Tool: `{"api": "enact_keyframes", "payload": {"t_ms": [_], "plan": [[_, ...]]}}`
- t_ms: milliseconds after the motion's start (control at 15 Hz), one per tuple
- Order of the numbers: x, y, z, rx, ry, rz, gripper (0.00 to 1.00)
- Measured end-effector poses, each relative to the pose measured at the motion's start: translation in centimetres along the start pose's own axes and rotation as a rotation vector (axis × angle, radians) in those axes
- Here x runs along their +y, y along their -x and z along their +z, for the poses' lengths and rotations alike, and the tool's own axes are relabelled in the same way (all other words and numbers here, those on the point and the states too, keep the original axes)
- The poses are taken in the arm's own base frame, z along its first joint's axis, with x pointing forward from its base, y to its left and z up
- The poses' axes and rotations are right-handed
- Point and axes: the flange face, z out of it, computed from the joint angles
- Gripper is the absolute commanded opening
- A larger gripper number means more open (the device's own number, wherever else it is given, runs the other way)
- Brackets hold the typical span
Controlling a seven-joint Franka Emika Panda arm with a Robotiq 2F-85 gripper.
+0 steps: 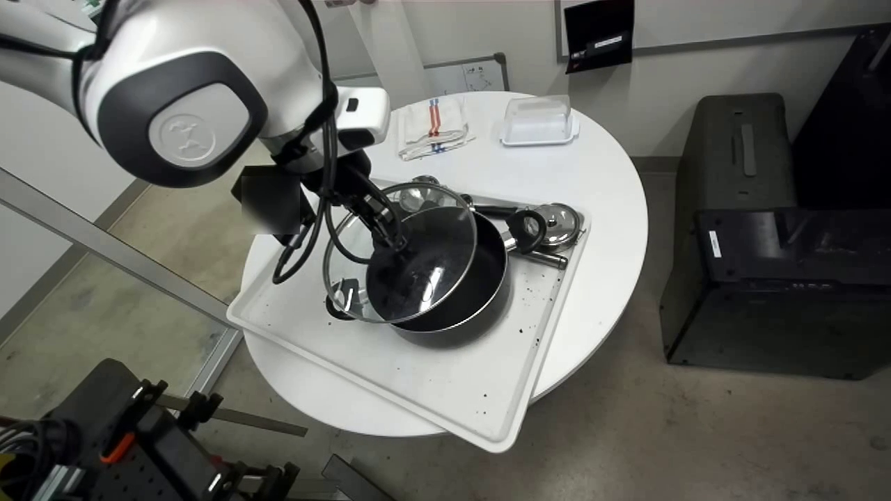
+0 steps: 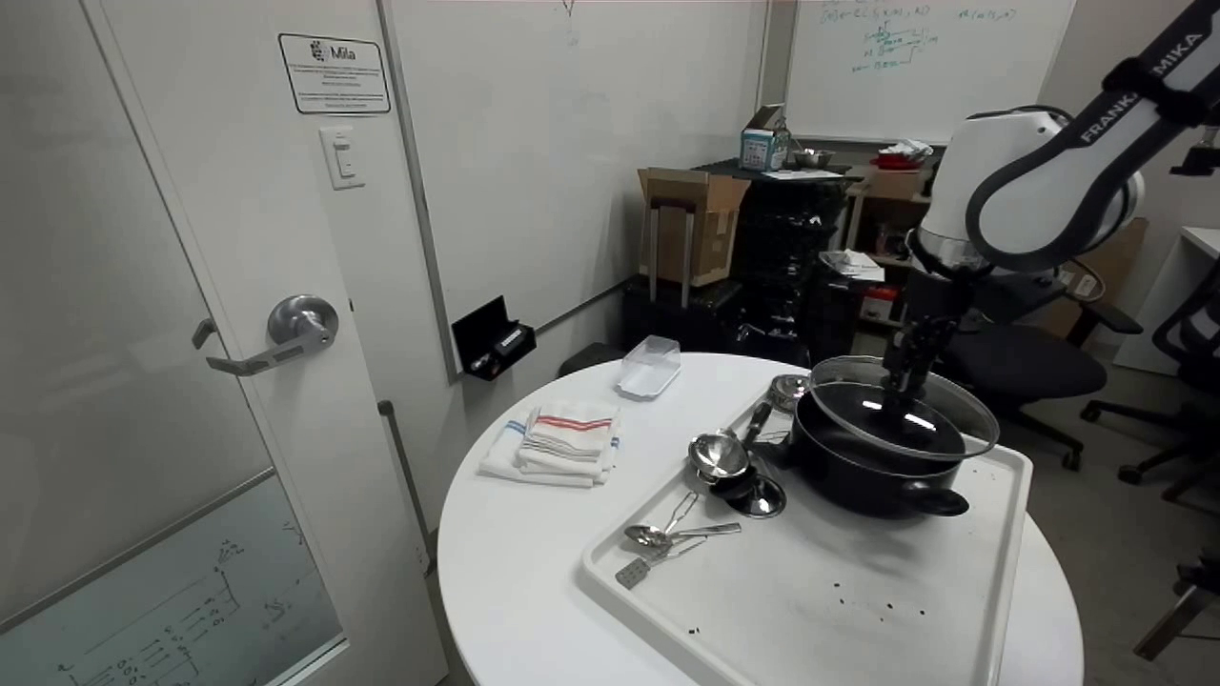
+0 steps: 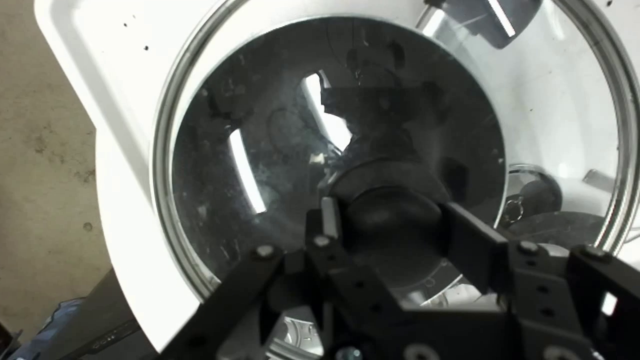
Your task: Remove the lid from the black pot
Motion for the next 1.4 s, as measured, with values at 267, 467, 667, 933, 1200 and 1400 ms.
{"api": "enact_keyframes", "payload": {"t_ms": [267,467,667,933,1200,1400], "plan": [[-4.3,2.1,-0.3,0.028,0.014,-0.127,0.27],[-8.2,3.9,-0.2,0.057,0.025,-0.219,0.27],[-12.3,5.6,-0.1,0.084,0.031,-0.293,0.27],[-17.5,7.7,-0.3,0.117,0.040,-0.372,0.27],[-21.6,9.8,0.0,0.133,0.049,-0.429,0.27],[-23.5,10.6,0.9,0.140,0.052,-0.446,0.27]]}}
